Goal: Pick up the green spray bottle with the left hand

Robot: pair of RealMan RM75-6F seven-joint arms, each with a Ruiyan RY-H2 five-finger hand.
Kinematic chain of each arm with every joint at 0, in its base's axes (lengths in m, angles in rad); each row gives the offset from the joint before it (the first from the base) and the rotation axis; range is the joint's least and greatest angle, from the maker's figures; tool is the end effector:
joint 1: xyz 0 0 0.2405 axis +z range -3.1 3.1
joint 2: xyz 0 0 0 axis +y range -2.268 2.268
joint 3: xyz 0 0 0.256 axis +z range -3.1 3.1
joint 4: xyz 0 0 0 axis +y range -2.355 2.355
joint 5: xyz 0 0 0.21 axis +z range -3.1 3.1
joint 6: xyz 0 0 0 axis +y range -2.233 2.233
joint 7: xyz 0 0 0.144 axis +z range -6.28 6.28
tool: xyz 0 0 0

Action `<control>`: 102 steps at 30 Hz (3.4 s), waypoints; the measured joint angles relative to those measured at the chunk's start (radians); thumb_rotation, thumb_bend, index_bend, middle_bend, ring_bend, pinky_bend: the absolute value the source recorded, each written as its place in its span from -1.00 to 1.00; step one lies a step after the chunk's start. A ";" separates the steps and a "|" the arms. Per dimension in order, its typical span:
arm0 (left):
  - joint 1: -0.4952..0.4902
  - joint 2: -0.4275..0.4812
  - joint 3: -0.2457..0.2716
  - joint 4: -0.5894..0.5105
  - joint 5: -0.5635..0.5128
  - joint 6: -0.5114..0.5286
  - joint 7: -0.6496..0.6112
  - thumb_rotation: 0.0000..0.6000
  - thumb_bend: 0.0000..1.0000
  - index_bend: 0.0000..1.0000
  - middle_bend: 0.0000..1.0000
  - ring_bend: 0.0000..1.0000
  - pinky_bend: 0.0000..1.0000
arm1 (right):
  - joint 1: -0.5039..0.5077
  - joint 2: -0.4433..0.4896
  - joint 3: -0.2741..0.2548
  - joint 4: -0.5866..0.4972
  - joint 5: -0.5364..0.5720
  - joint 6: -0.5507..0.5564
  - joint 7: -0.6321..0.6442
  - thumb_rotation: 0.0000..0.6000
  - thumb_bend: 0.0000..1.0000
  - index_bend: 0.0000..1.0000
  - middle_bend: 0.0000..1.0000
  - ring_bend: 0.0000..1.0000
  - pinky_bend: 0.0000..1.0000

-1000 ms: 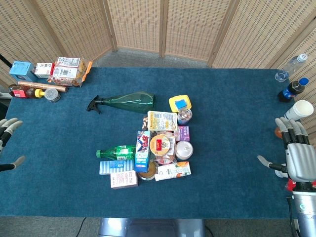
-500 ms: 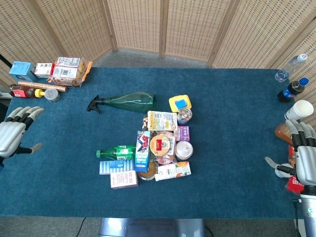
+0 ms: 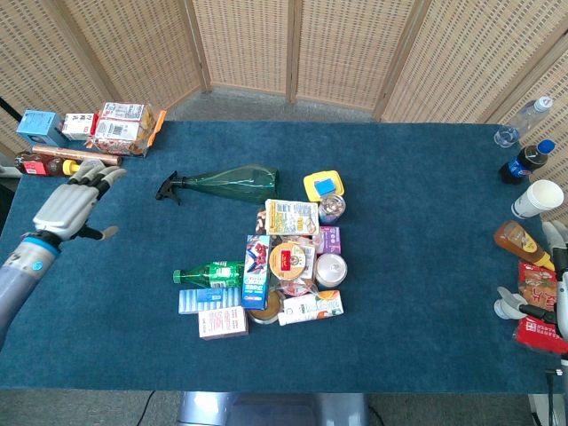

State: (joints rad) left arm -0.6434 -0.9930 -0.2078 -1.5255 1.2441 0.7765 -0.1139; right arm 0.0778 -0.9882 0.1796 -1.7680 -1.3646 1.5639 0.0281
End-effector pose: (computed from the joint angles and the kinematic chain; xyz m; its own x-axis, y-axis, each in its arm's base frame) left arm -0.2325 0.3714 0.1674 0.4426 0.2612 0.8578 0.8945 -0.1967 -0.4016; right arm -0.2900 -0.1998 0.2208 0.3260 0.1990 0.9242 -0.9452 0.0892 0.3142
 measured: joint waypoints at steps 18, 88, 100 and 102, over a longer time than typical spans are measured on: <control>-0.233 -0.326 -0.036 0.389 -0.091 -0.221 -0.031 1.00 -0.40 -1.00 -1.00 -1.00 -1.00 | -0.048 0.032 0.012 -0.007 0.042 0.032 0.026 0.70 -0.77 -1.00 -0.85 -1.00 -1.00; -0.077 -0.233 -0.130 0.124 -0.074 0.175 -0.161 1.00 -0.22 0.52 0.55 0.83 0.23 | -0.077 0.008 0.031 0.009 0.013 0.015 0.142 0.72 -0.77 -1.00 -0.85 -1.00 -1.00; 0.031 -0.080 -0.154 -0.069 -0.032 0.302 -0.227 1.00 -0.23 0.52 0.55 0.82 0.23 | -0.059 -0.015 0.026 0.017 -0.005 0.003 0.134 0.71 -0.77 -1.00 -0.85 -1.00 -1.00; 0.033 -0.079 -0.154 -0.069 -0.028 0.305 -0.235 1.00 -0.23 0.53 0.55 0.82 0.23 | -0.059 -0.014 0.026 0.016 -0.005 0.004 0.133 0.71 -0.77 -1.00 -0.85 -1.00 -1.00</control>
State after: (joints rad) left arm -0.6107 -1.0715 -0.3617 -1.5949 1.2159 1.0810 -0.3488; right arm 0.0191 -1.0025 0.2060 -1.7519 -1.3696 1.5675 0.1612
